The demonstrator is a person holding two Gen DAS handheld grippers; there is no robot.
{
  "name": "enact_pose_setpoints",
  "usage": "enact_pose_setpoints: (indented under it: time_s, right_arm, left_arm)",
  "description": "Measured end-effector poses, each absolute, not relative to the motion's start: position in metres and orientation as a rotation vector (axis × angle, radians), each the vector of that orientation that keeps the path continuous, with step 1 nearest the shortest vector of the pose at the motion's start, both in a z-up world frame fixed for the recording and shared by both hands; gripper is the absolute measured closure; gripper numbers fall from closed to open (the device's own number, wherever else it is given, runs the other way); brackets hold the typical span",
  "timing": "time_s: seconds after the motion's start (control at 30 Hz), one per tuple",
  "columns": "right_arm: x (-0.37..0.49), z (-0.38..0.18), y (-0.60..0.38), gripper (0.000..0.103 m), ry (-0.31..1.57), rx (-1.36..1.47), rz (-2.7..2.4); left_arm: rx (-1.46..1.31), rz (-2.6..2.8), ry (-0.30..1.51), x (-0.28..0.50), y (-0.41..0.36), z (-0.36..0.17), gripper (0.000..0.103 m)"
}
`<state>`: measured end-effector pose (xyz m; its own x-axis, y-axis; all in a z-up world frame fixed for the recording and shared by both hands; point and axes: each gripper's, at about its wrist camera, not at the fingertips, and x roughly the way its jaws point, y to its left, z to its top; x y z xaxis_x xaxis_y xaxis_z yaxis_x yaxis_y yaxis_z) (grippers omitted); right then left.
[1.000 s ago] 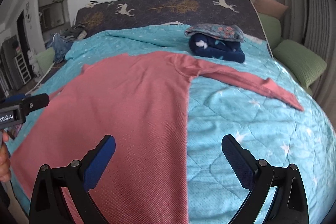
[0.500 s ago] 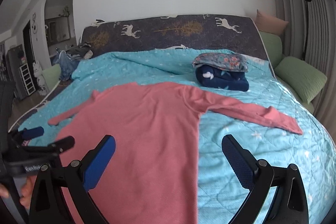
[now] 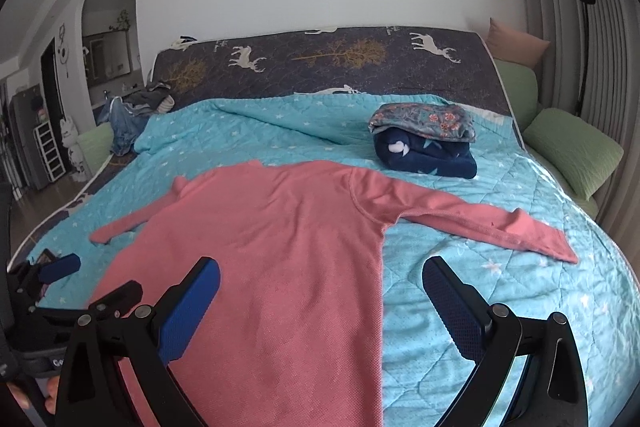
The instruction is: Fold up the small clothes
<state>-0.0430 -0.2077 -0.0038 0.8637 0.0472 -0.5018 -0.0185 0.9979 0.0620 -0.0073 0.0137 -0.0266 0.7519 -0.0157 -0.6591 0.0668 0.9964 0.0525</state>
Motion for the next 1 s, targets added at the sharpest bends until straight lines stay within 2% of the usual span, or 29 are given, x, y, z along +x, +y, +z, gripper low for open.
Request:
enact_pose_setpoints:
  time_s: [1.0]
  right_arm:
    - [-0.034,-0.001,-0.205,0.000,0.530,0.020,0.037]
  left_arm:
    - [0.050,-0.034,0.726,-0.002,0.029,-0.029,0.001]
